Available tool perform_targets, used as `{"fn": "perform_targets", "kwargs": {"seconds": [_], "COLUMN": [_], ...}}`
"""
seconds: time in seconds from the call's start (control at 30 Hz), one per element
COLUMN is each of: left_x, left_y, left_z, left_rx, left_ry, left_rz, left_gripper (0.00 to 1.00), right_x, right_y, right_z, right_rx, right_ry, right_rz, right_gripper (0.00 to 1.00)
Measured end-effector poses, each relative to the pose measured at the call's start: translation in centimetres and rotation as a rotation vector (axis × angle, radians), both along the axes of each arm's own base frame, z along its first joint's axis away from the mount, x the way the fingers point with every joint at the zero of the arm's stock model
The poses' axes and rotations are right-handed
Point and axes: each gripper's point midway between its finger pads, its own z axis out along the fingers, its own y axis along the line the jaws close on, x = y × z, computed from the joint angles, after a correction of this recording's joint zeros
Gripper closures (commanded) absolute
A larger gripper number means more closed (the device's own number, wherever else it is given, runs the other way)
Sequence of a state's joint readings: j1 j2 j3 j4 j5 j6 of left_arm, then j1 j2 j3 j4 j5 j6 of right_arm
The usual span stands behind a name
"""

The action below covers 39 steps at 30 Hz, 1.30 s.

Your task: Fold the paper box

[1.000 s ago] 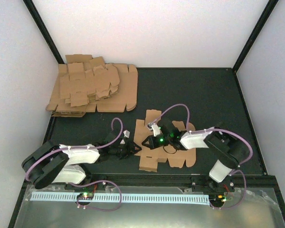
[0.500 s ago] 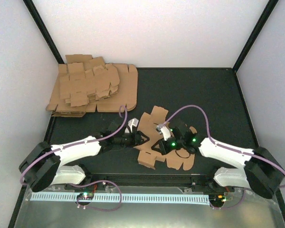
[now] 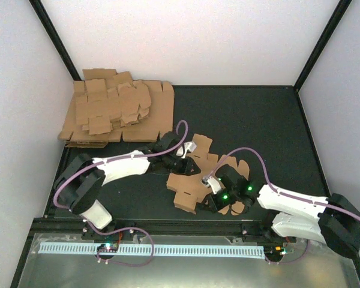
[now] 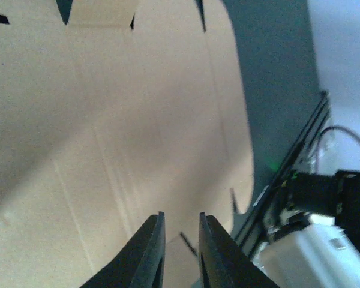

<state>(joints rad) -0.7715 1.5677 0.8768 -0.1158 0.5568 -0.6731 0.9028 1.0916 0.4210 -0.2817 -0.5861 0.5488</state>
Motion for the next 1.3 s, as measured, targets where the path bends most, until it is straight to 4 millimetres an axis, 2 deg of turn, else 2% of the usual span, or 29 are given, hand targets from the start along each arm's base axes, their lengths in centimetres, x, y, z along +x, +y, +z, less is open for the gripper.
{"fn": "perform_targets", "kwargs": {"seconds": [0.1, 0.23, 0.5, 0.73, 1.1, 1.3], "left_x": [-0.4, -0.8, -1.1, -2.1, -2.3, -2.3], "left_y": [0.1, 0.3, 0.6, 1.6, 1.8, 1.5], "left_z": [-1.9, -4.0, -5.8, -8.5, -9.3, -9.3], "left_rx": [0.038, 0.077, 0.112, 0.165, 0.175, 0.164], "left_ry": [0.031, 0.067, 0.094, 0.145, 0.154, 0.149], "left_rz": [-0.032, -0.051, -0.06, -0.06, -0.067, -0.073], "left_gripper": [0.98, 0.99, 0.98, 0.98, 0.98, 0.98], "right_x": [-0.4, -0.6, -0.1, 1.3, 4.0, 5.9], "right_y": [-0.4, -0.8, -1.1, -1.2, -1.6, -2.4], "right_z": [-0.5, -1.5, -3.9, -3.9, -2.8, -3.2], "right_rx": [-0.011, -0.035, -0.095, -0.114, -0.142, -0.161], "right_ry": [0.013, 0.036, 0.056, -0.009, -0.109, -0.118], "right_rz": [-0.008, -0.026, -0.064, -0.11, -0.198, -0.266], "right_gripper": [0.98, 0.98, 0.98, 0.98, 0.98, 0.98]}}
